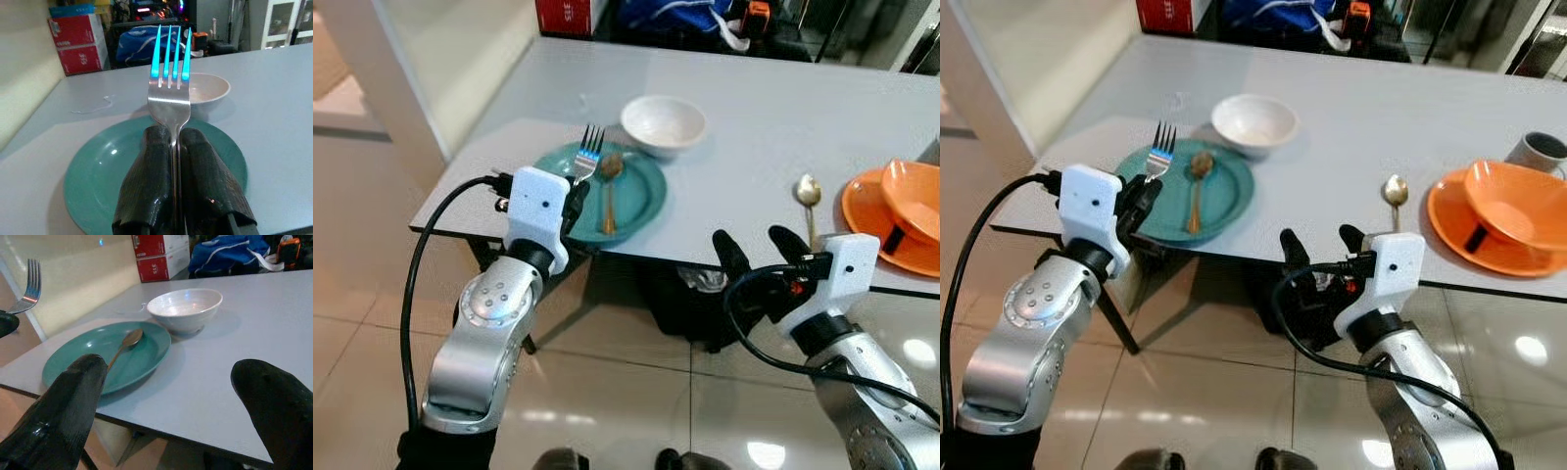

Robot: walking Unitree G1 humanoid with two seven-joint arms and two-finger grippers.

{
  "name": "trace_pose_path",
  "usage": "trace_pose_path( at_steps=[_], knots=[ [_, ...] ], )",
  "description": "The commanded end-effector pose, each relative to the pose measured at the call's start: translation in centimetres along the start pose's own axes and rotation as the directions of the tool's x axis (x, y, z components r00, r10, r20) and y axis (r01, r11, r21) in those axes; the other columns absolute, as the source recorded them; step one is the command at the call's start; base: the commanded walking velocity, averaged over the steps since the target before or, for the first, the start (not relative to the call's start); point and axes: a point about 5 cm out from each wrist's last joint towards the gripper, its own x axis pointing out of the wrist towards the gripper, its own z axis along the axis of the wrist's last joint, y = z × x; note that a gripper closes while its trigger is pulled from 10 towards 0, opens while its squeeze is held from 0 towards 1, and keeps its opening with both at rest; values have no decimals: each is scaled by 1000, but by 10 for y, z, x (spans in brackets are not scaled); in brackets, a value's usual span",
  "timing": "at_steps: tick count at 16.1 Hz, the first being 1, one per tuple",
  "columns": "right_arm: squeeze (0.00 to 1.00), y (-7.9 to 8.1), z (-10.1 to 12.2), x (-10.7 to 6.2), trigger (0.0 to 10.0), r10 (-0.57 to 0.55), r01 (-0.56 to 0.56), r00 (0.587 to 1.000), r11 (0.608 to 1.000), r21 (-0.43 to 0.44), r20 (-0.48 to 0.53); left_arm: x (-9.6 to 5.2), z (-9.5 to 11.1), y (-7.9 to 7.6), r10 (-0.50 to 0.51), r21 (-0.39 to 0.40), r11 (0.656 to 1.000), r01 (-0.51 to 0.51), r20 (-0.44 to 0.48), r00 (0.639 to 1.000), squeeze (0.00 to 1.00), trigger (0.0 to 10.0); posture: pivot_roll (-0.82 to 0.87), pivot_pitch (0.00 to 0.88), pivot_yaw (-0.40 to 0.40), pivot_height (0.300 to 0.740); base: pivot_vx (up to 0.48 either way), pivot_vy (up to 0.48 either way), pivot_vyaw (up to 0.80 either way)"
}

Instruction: Setting the table

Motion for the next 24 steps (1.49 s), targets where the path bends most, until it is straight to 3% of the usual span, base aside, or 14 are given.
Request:
trace_pose_path(
  at_steps=[1, 13, 15, 17, 19, 23, 24],
  knots=[
    [0, 2, 2, 0, 10000, 8, -8, 1000, 1000, 0, -2, 1, 4, 3, 10, 5, 1000, -10, 16, 1000, 0, 10000, 27, 99, -3, 740, 458, 0, 0],
    [0, 5, -1, -1, 10000, 38, -38, 999, 999, -2, -33, -1, 0, 7, 0, -5, 1000, -1, -22, 1000, 0, 10000, 38, 112, -5, 740, 407, 0, 0],
    [0, 6, 0, -3, 10000, 60, -61, 997, 998, -13, -46, -1, -6, 9, 12, 3, 1000, -12, -115, 993, 0, 10000, 43, 112, 1, 740, 0, 0, 0],
    [0, 9, 5, -11, 10000, 152, -153, 987, 988, -27, -52, 2, -14, 9, -12, -2, 1000, 12, -222, 975, 0, 10000, 41, 114, 1, 740, 0, 0, 0],
    [0, 10, 7, -12, 10000, 189, -190, 981, 981, -28, -48, 4, -17, 9, -19, -35, 999, 11, -256, 966, 0, 10000, 39, 113, 0, 740, 0, 0, 0],
    [0, 18, 7, -14, 10000, 292, -295, 952, 955, -24, -86, 22, -21, 15, -25, -44, 999, 10, -366, 930, 0, 10000, 38, 112, -2, 740, 0, 0, 0],
    [0, 22, 3, -16, 10000, 325, -330, 938, 944, -17, -119, 26, -30, 16, -22, -14, 1000, 18, -429, 903, 0, 10000, 34, 114, 3, 740, 0, 0, 0]
  ],
)
